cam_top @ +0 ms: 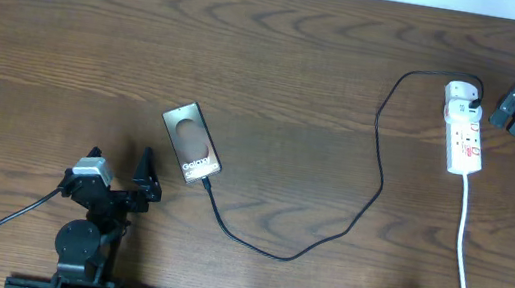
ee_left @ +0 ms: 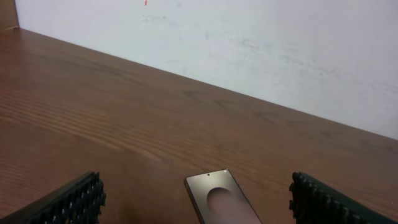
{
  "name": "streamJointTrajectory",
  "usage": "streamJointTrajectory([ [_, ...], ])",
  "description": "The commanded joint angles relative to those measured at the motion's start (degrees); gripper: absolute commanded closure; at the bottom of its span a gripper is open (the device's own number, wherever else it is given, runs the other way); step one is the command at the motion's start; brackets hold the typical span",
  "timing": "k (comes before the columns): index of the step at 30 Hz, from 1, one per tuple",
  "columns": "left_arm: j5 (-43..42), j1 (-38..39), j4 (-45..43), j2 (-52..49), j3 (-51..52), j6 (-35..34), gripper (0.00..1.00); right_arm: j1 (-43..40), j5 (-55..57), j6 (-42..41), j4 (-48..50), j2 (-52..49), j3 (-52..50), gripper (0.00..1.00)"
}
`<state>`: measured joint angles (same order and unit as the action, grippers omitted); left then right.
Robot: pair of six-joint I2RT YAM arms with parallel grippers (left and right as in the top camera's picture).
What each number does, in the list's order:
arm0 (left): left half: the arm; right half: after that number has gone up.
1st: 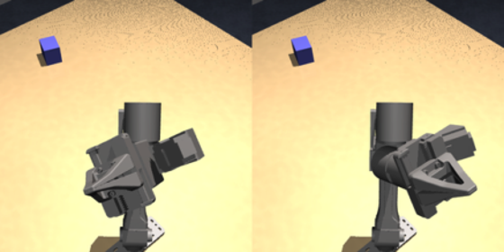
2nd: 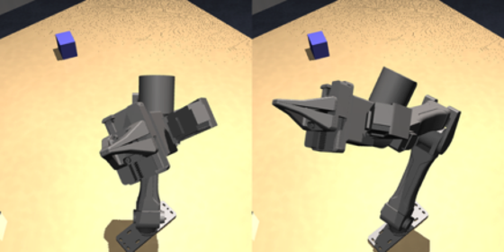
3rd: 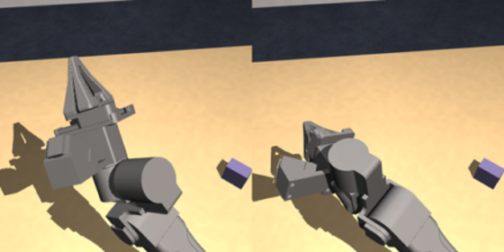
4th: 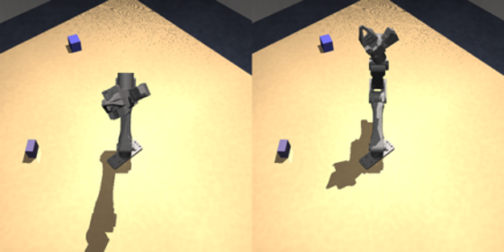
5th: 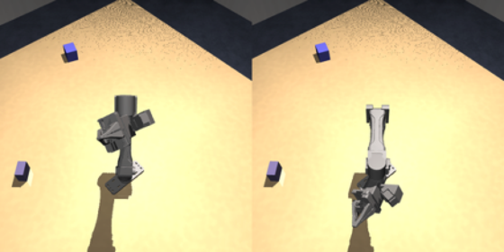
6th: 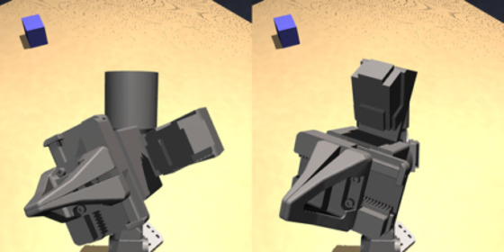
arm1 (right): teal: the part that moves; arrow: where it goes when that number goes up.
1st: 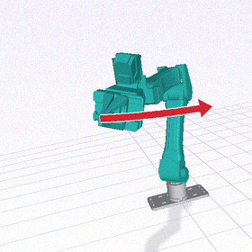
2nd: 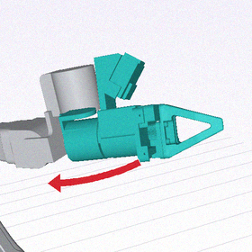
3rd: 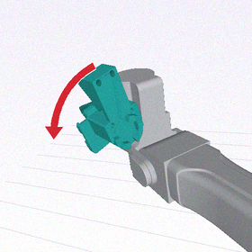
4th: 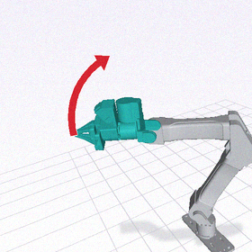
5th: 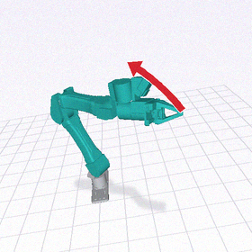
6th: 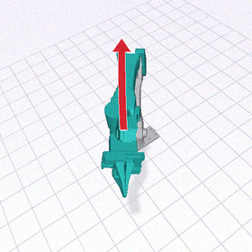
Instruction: Plug charger to phone and switch on socket
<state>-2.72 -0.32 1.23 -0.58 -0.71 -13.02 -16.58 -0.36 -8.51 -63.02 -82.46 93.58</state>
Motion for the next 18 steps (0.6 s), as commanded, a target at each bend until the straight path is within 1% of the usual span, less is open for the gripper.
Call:
streamJointTrajectory([
  [1, 1.03, -0.31, 2.82, 0.35, 0.48, 1.20, 0.06, 0.22, 1.88, -0.02, 0.00, 0.39, 0.15, 0.01],
  [6, 1.03, -0.31, 2.82, 0.35, 0.48, 1.20, 0.06, 0.37, 6.45, 0.87, 0.26, 5.14, 0.02, 0.01],
  [9, 1.03, -0.31, 2.82, 0.35, 0.48, 1.20, 0.06, 0.50, 6.25, 0.76, 0.22, 10.27, -0.04, 0.01],
  [12, 1.03, -0.31, 2.82, 0.35, 0.48, 1.20, 0.06, 0.57, 3.87, -1.29, 1.75, 16.22, -0.44, 0.01],
  [15, 1.03, -0.31, 2.82, 0.35, 0.48, 1.20, 0.06, 1.07, 2.97, -3.56, 6.73, 22.10, -2.19, 0.01],
  [18, 1.03, -0.31, 2.82, 0.35, 0.48, 1.18, 0.06, 3.15, 2.99, -3.63, 15.37, 29.51, -7.37, 0.01],
])
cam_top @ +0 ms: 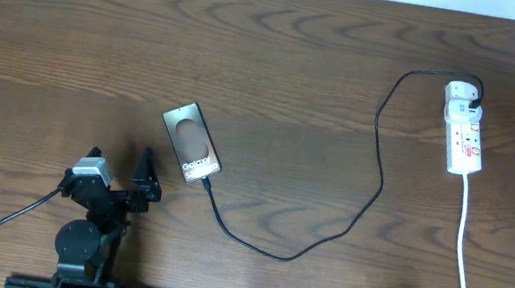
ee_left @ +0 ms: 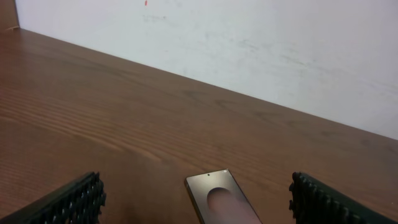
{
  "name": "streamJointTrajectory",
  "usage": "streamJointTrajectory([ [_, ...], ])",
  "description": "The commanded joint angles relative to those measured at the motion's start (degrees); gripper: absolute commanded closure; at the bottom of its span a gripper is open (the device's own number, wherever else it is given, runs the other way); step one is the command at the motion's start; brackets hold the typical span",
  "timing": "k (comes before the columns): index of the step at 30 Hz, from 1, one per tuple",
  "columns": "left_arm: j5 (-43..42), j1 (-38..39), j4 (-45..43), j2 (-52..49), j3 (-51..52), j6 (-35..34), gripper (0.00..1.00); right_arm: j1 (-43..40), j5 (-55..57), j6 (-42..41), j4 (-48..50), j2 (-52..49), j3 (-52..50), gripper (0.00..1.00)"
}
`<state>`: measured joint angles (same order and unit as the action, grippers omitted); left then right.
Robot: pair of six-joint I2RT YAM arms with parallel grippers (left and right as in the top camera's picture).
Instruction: Plug charger to phone and switch on socket
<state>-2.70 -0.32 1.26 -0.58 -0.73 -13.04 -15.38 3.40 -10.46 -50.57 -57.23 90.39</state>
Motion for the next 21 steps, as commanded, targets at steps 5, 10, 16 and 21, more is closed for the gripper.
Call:
streamJointTrajectory([
  [5, 1.01, -0.31, 2.80, 0.35, 0.50, 1.22, 0.06, 5.44, -0.79, -1.51, 21.68, 17.99, -20.48, 0.01],
  [10, 1.01, -0.31, 2.80, 0.35, 0.50, 1.20, 0.06, 8.04, -2.75, 3.26, 42.71, 28.63, -38.93, 0.01],
  [16, 1.01, -0.31, 2.80, 0.35, 0.50, 1.20, 0.06, 10.56, -10.64, 19.63, 64.39, 37.79, -59.49, 0.01],
  [21, 1.03, -0.31, 2.80, 0.35, 0.50, 1.20, 0.06, 11.37, -9.97, 19.52, 67.56, 43.78, -72.22, 0.01],
])
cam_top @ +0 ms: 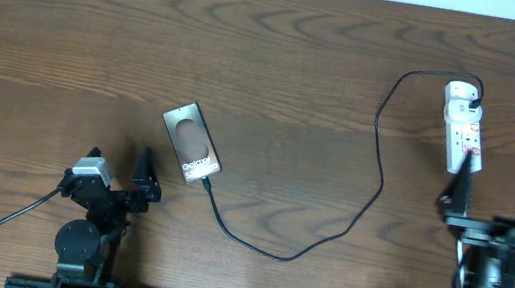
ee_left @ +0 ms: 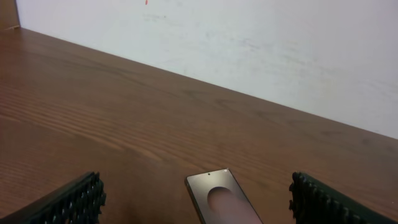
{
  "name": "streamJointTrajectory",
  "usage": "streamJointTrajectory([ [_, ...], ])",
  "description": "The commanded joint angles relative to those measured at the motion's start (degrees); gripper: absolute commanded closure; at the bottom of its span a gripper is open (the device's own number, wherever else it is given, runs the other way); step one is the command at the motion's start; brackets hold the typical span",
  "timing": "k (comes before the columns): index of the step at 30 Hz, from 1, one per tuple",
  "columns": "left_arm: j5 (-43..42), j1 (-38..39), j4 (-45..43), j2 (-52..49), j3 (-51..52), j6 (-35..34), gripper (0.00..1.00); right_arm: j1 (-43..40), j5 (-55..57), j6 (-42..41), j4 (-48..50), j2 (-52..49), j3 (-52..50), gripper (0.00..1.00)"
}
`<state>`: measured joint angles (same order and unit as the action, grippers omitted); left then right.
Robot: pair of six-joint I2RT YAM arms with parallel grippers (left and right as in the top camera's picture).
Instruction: Plug charger to phone and switch on socket
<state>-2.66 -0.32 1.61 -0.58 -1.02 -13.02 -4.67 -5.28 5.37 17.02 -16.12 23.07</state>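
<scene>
A phone [cam_top: 191, 142] lies face up left of the table's middle, also visible low in the left wrist view as the phone [ee_left: 221, 198]. A black charger cable [cam_top: 371, 195] runs from the phone's near end, loops right and rises to a plug in the white power strip [cam_top: 463, 131] at the far right. Too small to read are the strip's switches. My left gripper [cam_top: 118, 177] rests open just left of and nearer than the phone, its fingers [ee_left: 69, 202] wide apart. Below the strip, my right gripper [cam_top: 510, 195] stands open and holds nothing.
The strip's white cord runs toward the front edge, partly hidden behind the right arm. A pale wall [ee_left: 249, 43] bounds the table's far side. Bare brown wood [cam_top: 277, 76] lies between phone and strip.
My right arm has moved from the right edge, level with the strip, to the front right of the table, fingers spread open. Left arm, phone and cable are unchanged.
At first my right gripper was close beside the power strip's far end. Then it was away at the right edge. Now it sits near the front edge below the strip. The left gripper stayed open beside the phone throughout.
</scene>
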Motion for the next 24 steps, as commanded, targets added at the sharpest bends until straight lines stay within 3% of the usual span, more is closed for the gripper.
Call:
streamJointTrajectory([
  [1, 0.96, -0.31, 2.45, 0.35, 0.79, 1.18, 0.06, 0.72, -1.31, 3.65, -0.11, 3.74, -6.91, 0.01],
  [9, 0.96, -0.31, 2.45, 0.35, 0.79, 1.18, 0.06, 1.40, -1.33, 3.48, -0.44, 13.40, -22.97, 0.01],
  [11, 0.96, -0.31, 2.45, 0.35, 0.79, 1.18, 0.06, 1.55, -1.14, 3.30, -7.08, 16.06, -22.75, 0.01],
  [24, 0.96, -0.31, 2.45, 0.35, 0.79, 1.18, 0.05, 1.77, -1.11, 3.10, -20.96, 15.80, -22.75, 0.01],
])
